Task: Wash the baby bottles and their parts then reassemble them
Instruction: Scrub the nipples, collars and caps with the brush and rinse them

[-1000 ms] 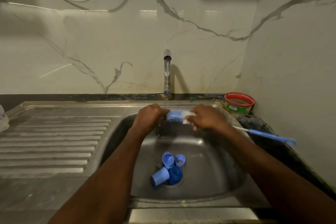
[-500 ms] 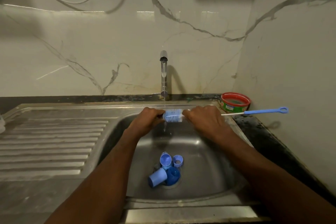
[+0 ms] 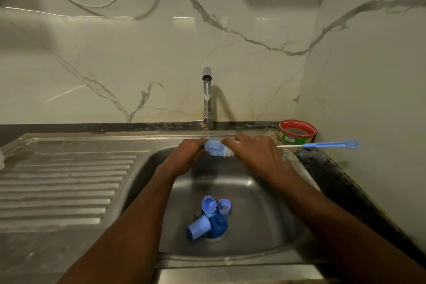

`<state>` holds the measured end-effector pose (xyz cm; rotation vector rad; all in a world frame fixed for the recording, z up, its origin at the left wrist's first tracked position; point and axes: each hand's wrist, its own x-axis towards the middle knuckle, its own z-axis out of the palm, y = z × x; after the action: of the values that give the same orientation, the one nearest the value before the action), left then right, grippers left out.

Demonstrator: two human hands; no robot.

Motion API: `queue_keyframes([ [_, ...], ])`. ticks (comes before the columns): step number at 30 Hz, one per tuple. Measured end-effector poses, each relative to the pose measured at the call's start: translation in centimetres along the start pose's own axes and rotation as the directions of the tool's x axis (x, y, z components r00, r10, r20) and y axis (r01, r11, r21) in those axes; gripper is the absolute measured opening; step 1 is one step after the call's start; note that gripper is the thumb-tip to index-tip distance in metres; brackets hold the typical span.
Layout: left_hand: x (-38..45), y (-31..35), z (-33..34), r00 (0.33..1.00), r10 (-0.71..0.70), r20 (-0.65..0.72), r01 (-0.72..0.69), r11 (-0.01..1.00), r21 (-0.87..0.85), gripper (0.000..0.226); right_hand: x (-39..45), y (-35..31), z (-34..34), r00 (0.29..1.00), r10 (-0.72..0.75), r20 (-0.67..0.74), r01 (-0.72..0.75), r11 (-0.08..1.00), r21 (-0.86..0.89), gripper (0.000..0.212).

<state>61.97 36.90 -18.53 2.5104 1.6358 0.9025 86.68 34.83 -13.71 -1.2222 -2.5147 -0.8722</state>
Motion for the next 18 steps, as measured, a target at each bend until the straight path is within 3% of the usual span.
queue_keyframes([
  [3, 0.1, 0.5, -0.4, 0.995, 0.031, -0.097, -0.028, 0.999, 0.04, 0.025, -0.1, -0.4, 0.2, 0.99, 0.138, 0.008, -0.138, 0.983, 0.12, 0.041],
  [5, 0.3, 0.9, -0.6, 0.978, 0.073, -0.193, -0.043, 0.987, 0.153, 0.025, 0.6, -0.4, -0.5, 0.949, 0.281, 0.144, -0.313, 0.902, 0.297, 0.034],
  [6, 0.2, 1.1, -0.5, 0.973, 0.09, -0.214, -0.045, 0.978, 0.206, 0.025, 1.0, -0.1, -1.1, 0.902, 0.314, 0.297, -0.419, 0.802, 0.426, 0.031],
  [8, -0.1, 1.2, -0.3, 0.97, 0.101, -0.223, -0.042, 0.965, 0.258, 0.027, 2.0, 0.4, -1.9, 0.723, 0.266, 0.638, -0.689, 0.345, 0.637, 0.027],
  [9, -0.2, 1.2, -0.3, 0.969, 0.101, -0.228, -0.039, 0.965, 0.261, 0.029, 2.1, 0.3, -2.0, 0.626, 0.221, 0.748, -0.779, 0.125, 0.614, 0.026],
  [10, -0.2, 1.2, -0.2, 0.969, 0.097, -0.227, -0.037, 0.966, 0.256, 0.03, 2.1, 0.4, -2.2, 0.588, 0.202, 0.783, -0.805, 0.054, 0.591, 0.028],
  [11, -0.1, 1.2, -0.1, 0.972, 0.089, -0.219, -0.034, 0.97, 0.242, 0.031, 2.0, 0.5, -2.1, 0.612, 0.224, 0.759, -0.789, 0.113, 0.604, 0.034],
  [12, 0.0, 1.4, -0.1, 0.979, 0.07, -0.191, -0.026, 0.974, 0.223, 0.031, 1.6, 0.6, -1.8, 0.695, 0.282, 0.661, -0.717, 0.332, 0.613, 0.042],
  [14, 0.3, 1.3, 0.1, 0.996, 0.032, -0.087, -0.014, 0.98, 0.198, 0.032, 0.9, 0.9, -1.1, 0.896, 0.298, 0.328, -0.424, 0.791, 0.44, 0.056],
  [16, 0.3, 0.8, 0.2, 0.999, 0.029, 0.024, -0.032, 0.988, 0.148, 0.031, 0.1, 1.2, -1.2, 0.982, 0.13, 0.138, -0.158, 0.965, 0.211, 0.06],
  [18, 0.2, 0.4, -0.1, 0.997, 0.033, 0.065, -0.04, 0.994, 0.103, 0.03, -0.2, 0.9, -1.3, 0.999, -0.02, 0.027, 0.02, 1.0, -0.013, 0.044],
])
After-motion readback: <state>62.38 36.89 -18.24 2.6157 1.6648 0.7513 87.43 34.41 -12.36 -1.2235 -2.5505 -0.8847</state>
